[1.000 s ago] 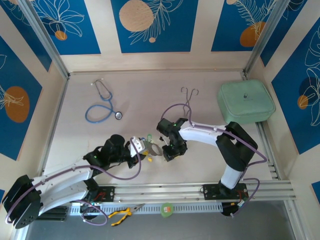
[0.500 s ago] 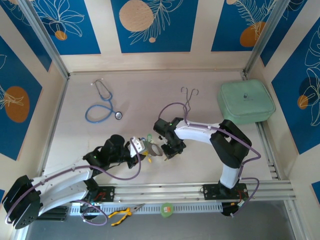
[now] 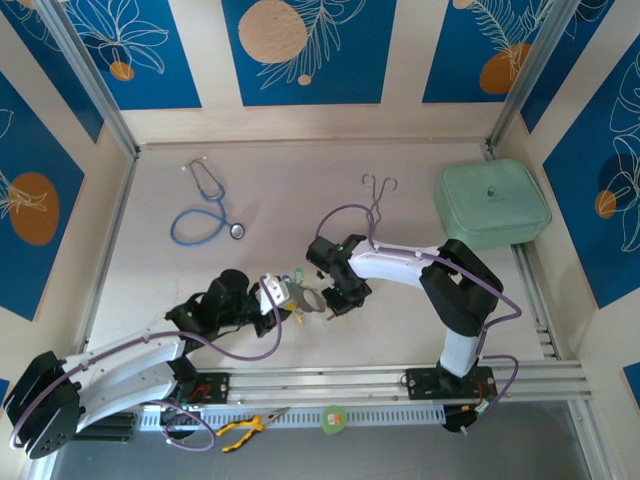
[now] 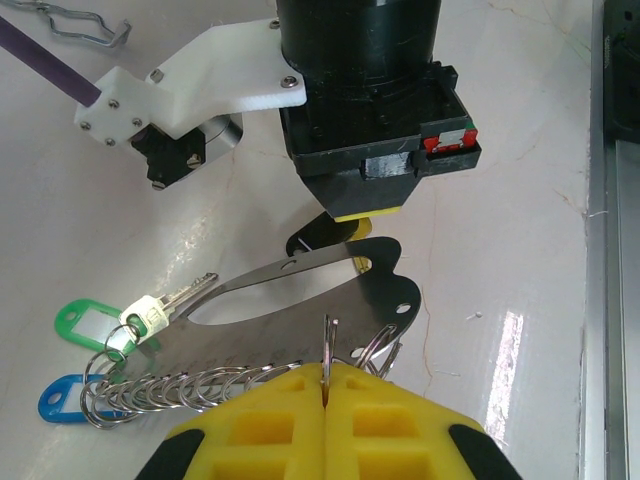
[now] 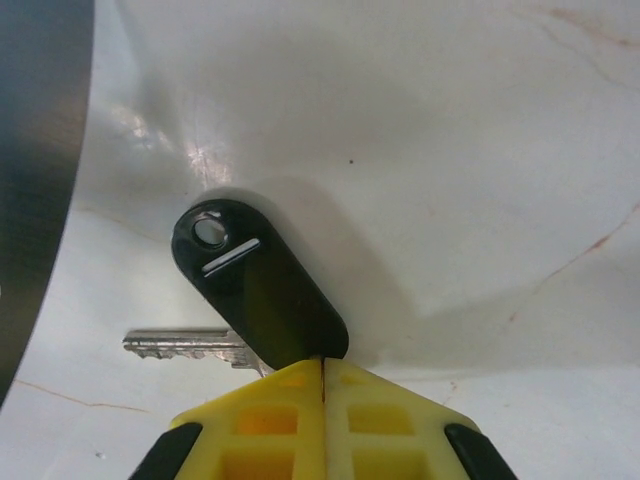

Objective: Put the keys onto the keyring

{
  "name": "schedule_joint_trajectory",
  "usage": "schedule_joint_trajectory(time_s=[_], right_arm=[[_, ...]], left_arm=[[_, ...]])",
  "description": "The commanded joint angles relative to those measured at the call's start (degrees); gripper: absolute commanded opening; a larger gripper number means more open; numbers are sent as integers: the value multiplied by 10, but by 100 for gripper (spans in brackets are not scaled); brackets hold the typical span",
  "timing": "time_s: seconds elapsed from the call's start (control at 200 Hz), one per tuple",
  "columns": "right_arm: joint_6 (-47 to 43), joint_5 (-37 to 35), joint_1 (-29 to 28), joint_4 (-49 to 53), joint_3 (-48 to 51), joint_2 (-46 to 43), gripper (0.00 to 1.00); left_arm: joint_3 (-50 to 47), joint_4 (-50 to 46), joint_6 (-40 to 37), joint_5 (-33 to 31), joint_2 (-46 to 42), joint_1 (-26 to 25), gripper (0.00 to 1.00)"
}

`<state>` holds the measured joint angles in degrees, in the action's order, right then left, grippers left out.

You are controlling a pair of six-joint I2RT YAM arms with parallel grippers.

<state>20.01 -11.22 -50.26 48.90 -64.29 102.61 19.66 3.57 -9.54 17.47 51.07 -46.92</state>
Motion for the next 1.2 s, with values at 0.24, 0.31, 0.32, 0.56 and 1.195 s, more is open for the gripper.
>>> schedule_joint_trajectory(time_s=[0.24, 0.31, 0.32, 0.56, 1.195], right_arm=[[-10, 12, 1, -24, 10, -48, 0], [-14, 17, 8, -41, 14, -61, 0], [-15, 18, 9, -43, 15, -64, 0], [-85, 55, 29, -142, 65, -147, 0], [-442, 332, 80, -277, 189, -334, 0]], left_arm=[[6, 3, -19, 3, -8, -8, 0], [6, 4, -20, 5, -7, -8, 0], [6, 4, -20, 5, -7, -8, 0], [6, 8, -23, 8, -6, -9, 0], [0, 69, 33, 40, 13, -9, 0]])
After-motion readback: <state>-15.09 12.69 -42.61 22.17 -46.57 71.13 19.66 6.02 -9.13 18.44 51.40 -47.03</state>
